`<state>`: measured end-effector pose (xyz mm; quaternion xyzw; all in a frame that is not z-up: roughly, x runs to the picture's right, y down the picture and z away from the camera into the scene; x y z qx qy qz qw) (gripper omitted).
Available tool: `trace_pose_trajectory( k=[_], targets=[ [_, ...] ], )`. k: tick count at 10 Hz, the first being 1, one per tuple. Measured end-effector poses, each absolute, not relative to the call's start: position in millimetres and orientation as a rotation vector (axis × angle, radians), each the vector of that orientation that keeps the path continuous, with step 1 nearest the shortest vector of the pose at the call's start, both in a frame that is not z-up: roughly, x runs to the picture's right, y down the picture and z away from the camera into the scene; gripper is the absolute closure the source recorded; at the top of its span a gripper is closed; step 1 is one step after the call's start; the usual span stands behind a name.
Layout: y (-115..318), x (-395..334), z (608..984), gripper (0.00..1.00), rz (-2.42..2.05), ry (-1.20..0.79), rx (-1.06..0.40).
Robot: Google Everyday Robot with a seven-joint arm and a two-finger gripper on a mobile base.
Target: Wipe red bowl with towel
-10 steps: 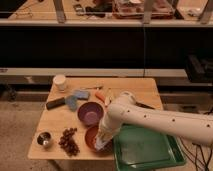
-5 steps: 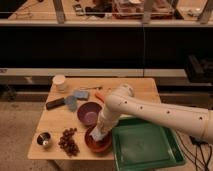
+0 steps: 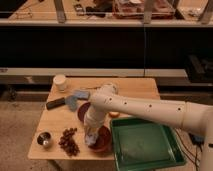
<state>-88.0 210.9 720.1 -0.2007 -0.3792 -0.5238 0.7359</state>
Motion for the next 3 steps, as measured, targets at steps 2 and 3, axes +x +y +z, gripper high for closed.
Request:
trace_pose_trajectory(
  k=[2, 3],
  targets=[
    [227.5, -83.7, 704.3, 1.00, -1.172, -0.867, -0.439],
    [233.2, -75.8, 699.4, 1.00, -1.173, -0.873, -0.440]
  ],
)
